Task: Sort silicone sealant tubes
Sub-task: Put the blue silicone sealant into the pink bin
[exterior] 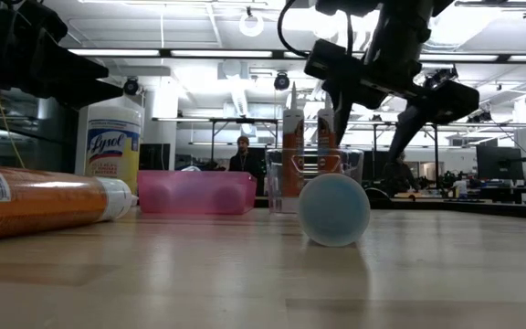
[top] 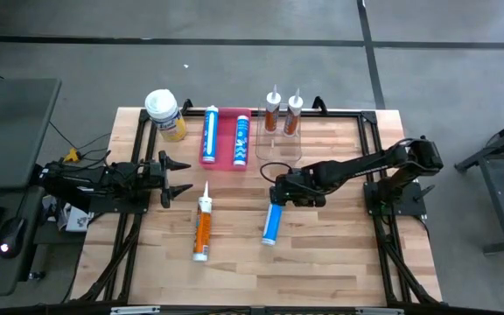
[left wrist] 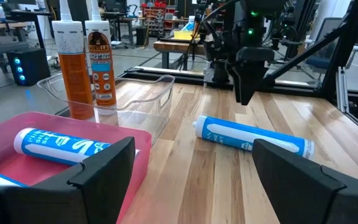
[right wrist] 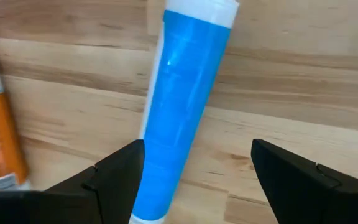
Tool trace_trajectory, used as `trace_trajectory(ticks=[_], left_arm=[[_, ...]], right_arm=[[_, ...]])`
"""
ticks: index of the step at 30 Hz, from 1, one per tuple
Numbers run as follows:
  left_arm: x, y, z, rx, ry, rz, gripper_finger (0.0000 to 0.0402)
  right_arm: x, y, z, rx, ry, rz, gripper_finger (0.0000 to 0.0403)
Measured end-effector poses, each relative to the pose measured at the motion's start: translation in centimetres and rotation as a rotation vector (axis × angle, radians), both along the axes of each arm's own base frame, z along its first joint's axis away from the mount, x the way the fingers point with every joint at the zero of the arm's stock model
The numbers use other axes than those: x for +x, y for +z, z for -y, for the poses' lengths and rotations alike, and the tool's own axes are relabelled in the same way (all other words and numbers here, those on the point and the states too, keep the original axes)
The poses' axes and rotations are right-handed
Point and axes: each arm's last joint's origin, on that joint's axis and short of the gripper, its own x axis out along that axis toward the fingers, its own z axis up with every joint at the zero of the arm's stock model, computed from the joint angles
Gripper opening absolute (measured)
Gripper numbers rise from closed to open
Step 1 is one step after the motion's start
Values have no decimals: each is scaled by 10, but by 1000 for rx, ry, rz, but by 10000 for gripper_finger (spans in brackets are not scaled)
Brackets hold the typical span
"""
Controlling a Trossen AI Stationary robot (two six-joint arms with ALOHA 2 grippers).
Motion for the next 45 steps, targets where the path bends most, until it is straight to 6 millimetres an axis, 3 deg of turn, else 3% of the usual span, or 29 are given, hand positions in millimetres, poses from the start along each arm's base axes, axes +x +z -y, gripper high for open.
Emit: trace_trajectory(ticks=[9,21,30,45], left_arm=[[0,0,0,0,0,0,319],[0,0,0,0,0,0,319],[0,0,0,0,0,0,319],[0,0,0,0,0,1,319]], right_arm=[[13,-6,-1,-11,-19,16,291],[48,-16,-5,22,-7,-56,291],[58,-25,-11,43,-2,-137,291],[69,-59,-12,29,-42,-190,291]])
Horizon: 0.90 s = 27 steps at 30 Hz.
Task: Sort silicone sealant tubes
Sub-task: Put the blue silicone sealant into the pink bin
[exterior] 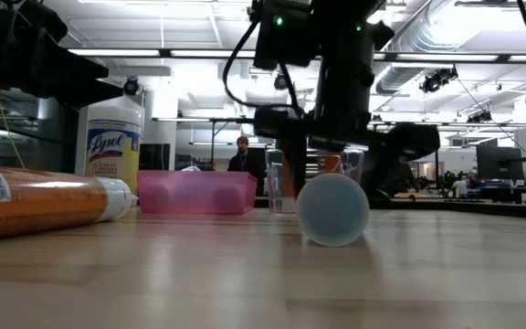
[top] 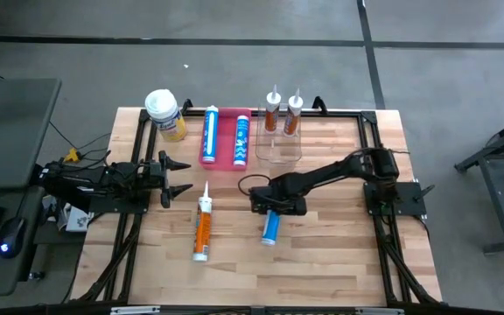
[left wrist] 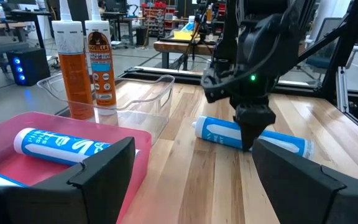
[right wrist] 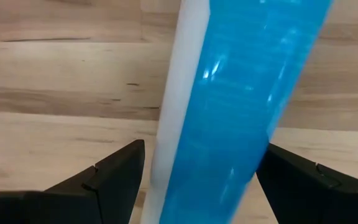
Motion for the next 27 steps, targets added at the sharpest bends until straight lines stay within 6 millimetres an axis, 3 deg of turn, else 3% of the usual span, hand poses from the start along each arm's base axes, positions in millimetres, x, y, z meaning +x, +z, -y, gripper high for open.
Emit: trace_trajectory(ticks=[27], left_arm=[[0,0,0,0,0,-1,319]], right_arm=[[-1,-18,8,-6,-22,-24,289]])
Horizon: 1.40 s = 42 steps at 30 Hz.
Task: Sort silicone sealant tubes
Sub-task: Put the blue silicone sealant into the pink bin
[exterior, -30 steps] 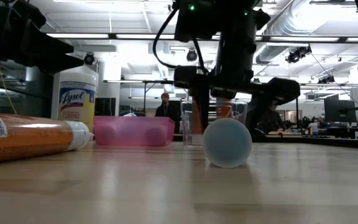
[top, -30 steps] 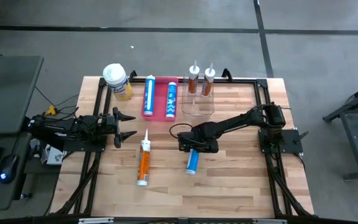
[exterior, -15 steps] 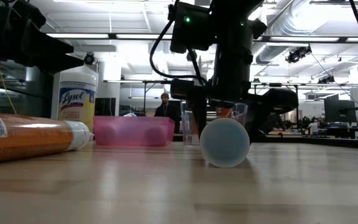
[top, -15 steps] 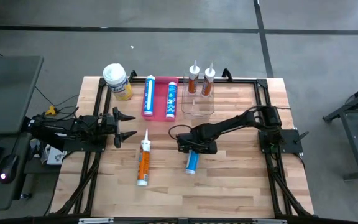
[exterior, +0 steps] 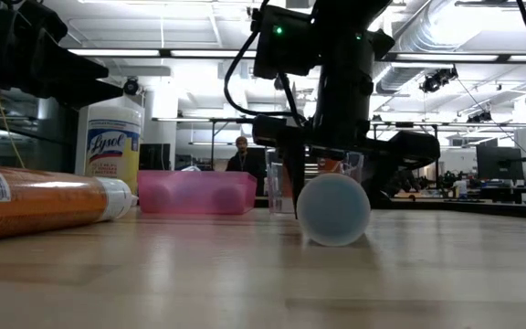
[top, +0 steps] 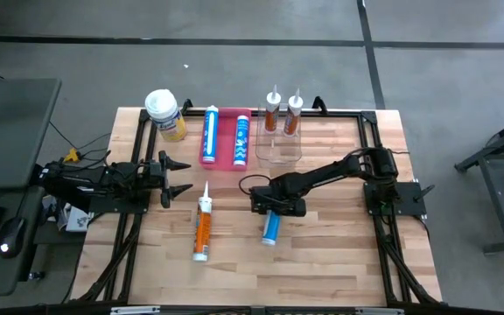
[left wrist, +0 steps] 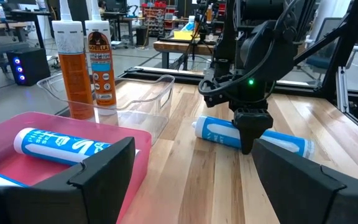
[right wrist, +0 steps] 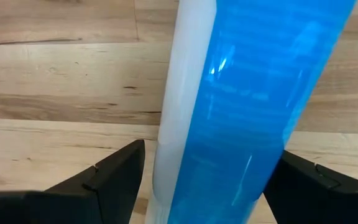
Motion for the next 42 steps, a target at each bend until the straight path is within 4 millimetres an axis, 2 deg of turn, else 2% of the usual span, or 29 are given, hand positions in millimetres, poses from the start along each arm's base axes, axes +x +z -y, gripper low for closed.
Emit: trace_trajectory(ticks=[11,16,34,42], left_arm=[[0,0,0,0,0,0,319],[0,0,0,0,0,0,319],[0,0,0,0,0,0,319],[0,0,0,0,0,0,319]], right_arm=[[-1,-1,0,-3,11,-8,236],[-1,-2,0,-2,76,-5,216],[5,4,-13,11,284,50,213],[26,24,-16,5,393,207,212]])
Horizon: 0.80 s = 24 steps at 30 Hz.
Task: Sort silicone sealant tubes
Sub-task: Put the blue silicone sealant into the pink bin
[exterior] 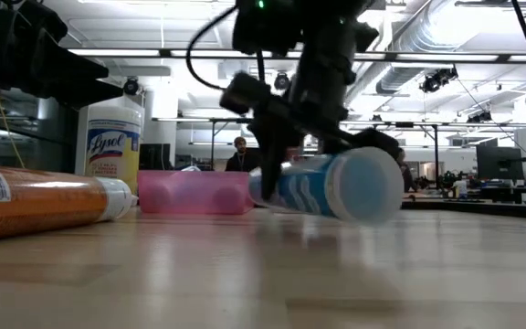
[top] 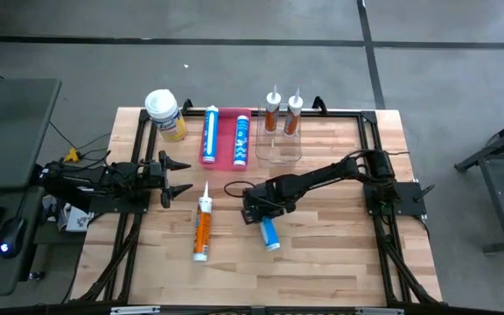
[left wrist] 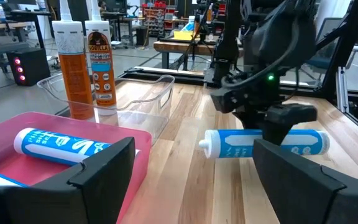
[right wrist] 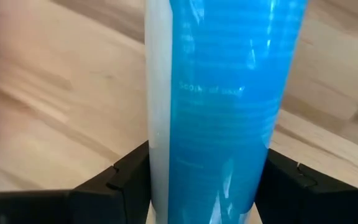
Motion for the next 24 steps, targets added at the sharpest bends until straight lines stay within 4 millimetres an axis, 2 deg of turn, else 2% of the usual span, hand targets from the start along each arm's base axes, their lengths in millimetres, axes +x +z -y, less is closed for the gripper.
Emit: trace_trajectory(ticks=[4,9,19,24], left_arm=[[0,0,0,0,0,0,319],[0,0,0,0,0,0,319],[0,0,0,0,0,0,319],[0,0,0,0,0,0,319]], right_arm=[[12,17,2,-18,27,84,212],[27,46,18,-72,47,182,212],[47,116,76,-256,-21,385,212],[51,127,103,-310,-74,414,212]])
